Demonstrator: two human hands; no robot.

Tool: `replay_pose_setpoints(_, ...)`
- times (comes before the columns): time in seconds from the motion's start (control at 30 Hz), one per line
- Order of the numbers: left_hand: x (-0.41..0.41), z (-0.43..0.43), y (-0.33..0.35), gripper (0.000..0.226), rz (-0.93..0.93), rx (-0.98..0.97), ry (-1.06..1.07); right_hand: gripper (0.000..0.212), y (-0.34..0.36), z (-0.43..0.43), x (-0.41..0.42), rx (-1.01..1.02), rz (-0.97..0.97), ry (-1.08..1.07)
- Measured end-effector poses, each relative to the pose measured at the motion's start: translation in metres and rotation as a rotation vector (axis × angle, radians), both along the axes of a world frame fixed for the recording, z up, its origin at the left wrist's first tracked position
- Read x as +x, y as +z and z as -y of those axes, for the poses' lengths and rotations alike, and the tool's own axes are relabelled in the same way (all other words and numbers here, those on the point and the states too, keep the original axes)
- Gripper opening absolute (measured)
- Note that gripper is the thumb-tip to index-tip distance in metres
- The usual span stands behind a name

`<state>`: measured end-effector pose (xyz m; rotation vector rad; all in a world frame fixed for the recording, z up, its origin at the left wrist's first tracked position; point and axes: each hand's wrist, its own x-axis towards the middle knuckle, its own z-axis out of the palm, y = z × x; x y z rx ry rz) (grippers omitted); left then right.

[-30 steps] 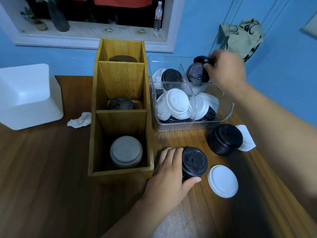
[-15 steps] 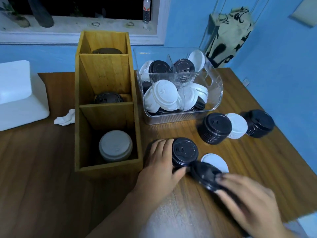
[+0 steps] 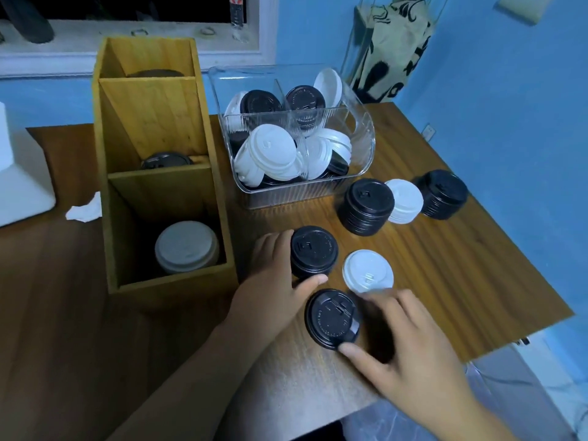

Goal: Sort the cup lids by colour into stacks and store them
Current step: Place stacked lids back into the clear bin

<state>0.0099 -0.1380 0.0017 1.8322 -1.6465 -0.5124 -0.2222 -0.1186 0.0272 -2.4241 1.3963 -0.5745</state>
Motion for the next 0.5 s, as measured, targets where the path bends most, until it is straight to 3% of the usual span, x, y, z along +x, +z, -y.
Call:
replay_pose_setpoints(0.07,0.000,-0.001,0.000,0.081,0.001,-0.006,-0.003,0.074,0.000,-0.002,0.019,-0.012,-0.128,-0.066)
replay_pose_setpoints(0.17,-0.001,-0.001,0.001,0.079,0.012,-0.024,-0.006,0.066,0.002,0.000,0.030,-0.045,-0.245,0.000)
replay_pose_setpoints(0.23,0.000,-0.001,0.000,0.079,0.016,-0.031,-0.007,0.060,0.006,0.002,0.022,0.031,-0.227,0.146)
replay_pose_setpoints(0.3,0.000,0.000,0.000,0.080,0.017,-0.020,-0.006,0.069,0.012,0.005,0.010,0.110,-0.152,0.230)
replay_pose_setpoints(0.43,0.000,0.000,-0.002,0.083,0.021,-0.007,-0.007,0.055,0.011,-0.001,0.013,0.034,-0.109,0.062)
replay_pose_setpoints(0.5,0.000,0.000,-0.002,0.083,0.017,-0.010,-0.006,0.071,0.006,-0.003,0.022,0.016,-0.174,0.041)
